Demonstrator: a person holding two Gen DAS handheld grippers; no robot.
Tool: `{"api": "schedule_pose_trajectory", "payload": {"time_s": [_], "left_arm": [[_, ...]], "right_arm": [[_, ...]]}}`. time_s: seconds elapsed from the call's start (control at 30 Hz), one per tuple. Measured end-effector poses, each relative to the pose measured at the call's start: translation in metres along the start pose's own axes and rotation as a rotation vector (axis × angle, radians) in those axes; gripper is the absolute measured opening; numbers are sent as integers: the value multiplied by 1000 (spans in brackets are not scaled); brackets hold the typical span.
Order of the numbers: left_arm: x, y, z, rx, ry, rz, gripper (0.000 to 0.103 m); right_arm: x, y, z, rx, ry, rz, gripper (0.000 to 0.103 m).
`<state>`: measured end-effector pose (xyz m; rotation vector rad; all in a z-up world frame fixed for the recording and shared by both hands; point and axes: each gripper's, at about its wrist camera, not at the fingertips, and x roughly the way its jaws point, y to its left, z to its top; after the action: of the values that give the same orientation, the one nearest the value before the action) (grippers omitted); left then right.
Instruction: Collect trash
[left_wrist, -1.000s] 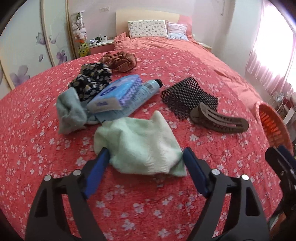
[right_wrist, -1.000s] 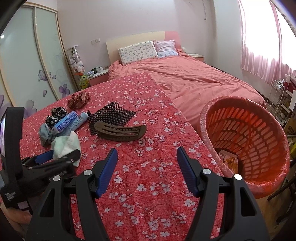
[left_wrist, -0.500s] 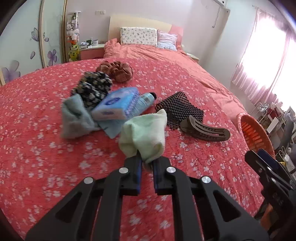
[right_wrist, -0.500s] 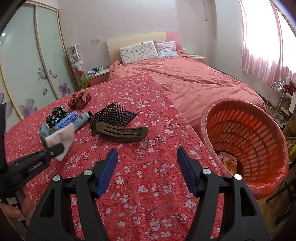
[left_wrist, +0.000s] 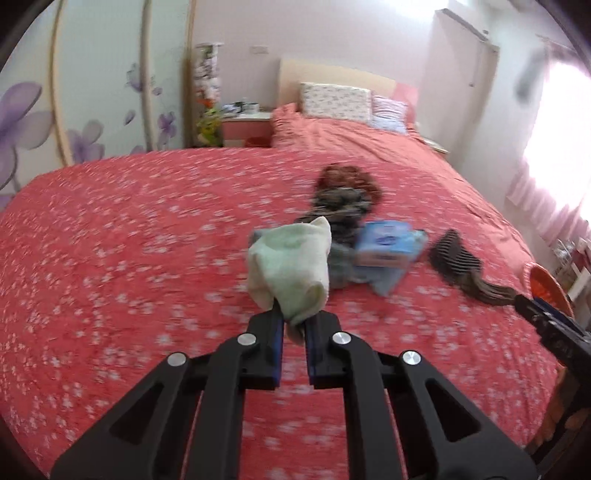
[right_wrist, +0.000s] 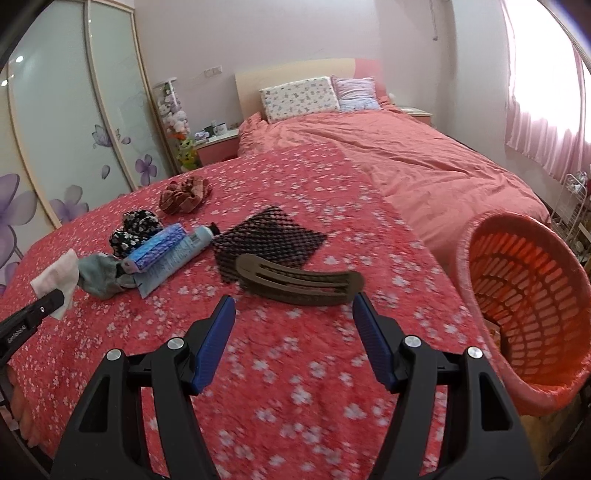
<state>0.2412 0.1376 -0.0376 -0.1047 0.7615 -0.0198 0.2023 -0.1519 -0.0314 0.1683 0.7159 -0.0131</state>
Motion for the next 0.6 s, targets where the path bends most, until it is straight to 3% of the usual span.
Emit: {"api": "schedule_pose_trajectory", "payload": {"time_s": [0.17, 0.23, 0.6], "left_arm": [[27, 25, 1, -52, 70, 45, 15], [37, 30, 3, -82, 95, 39, 30], [52, 46, 10, -132, 107, 35, 32]], "right_arm": [[12, 3, 2, 11, 23, -7, 62], [14, 1, 1, 19, 31, -12, 61], [16, -8, 2, 41, 48, -21, 61]]}}
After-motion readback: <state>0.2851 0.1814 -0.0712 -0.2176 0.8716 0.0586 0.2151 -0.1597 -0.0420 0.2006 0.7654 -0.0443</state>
